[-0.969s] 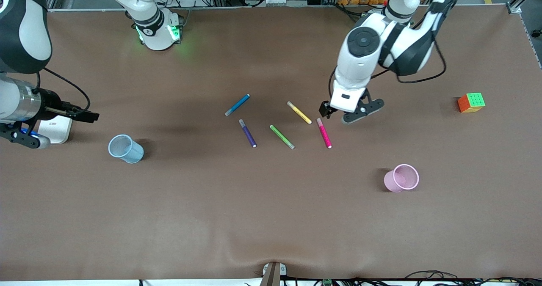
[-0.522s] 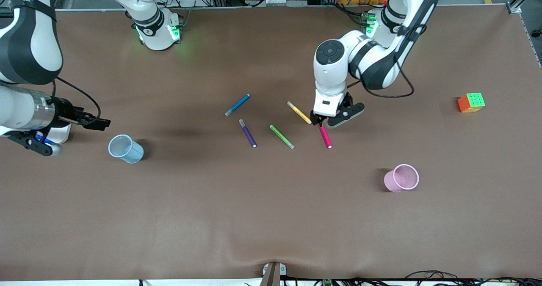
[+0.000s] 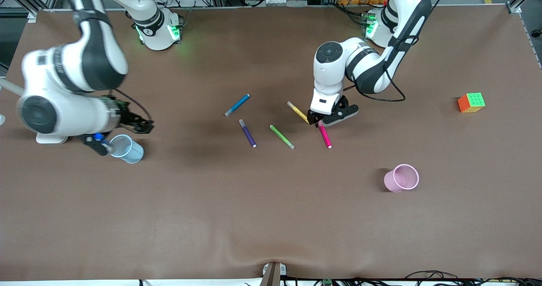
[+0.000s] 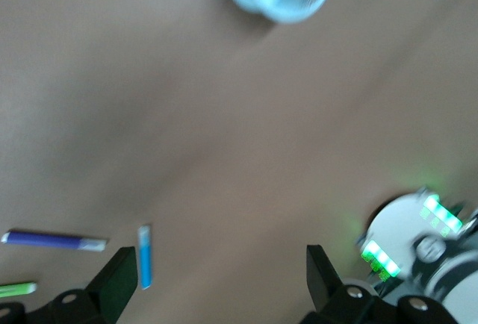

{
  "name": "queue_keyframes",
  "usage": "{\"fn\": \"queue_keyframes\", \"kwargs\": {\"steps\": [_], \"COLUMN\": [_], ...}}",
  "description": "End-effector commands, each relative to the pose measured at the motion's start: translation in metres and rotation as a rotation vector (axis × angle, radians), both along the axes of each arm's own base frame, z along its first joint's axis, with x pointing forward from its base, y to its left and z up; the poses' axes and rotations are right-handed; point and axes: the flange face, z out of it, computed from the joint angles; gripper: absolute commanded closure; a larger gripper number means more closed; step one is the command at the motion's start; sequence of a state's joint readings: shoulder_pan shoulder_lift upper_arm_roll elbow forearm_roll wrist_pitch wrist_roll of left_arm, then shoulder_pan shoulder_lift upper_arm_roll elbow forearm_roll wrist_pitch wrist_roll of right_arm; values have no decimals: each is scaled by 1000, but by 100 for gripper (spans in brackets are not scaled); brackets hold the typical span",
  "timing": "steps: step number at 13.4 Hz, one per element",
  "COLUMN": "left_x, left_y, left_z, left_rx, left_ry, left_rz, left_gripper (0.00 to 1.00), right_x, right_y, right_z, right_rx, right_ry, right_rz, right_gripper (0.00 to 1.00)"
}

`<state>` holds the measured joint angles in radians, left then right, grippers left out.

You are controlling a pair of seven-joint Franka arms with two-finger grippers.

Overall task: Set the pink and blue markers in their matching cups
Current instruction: 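Lower the left gripper onto the pink marker while the right gripper approaches the blue marker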

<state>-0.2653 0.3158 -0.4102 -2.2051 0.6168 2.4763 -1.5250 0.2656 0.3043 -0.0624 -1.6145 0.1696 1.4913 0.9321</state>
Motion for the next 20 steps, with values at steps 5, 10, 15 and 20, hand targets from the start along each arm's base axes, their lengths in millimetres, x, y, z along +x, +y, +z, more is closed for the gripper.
{"fn": "queue_keyframes", "kwargs": {"steps": [5,10,15,20], "left_x": [-13,-15,-14,-12], "left_y": [-6,-6,-7,-8], "left_z": [-50,-65,-72,-74], "left_rx": [2,-22,-22,-25], "left_ry": [-36,-30,-18,-17], "left_rz": [23,26,29,28], "left_gripper": [10,22,37,82], "right_x": [-52,-87,-125,-143], "right_y": [71,149,166,170], "right_z": [-83,-115,-155,-187], "right_rx": [11,-9,-27,-41], "right_ry": [10,-106,-126,-164], "right_rz": [-195,-183,-143,-148], "right_gripper": [0,1,21,37]}}
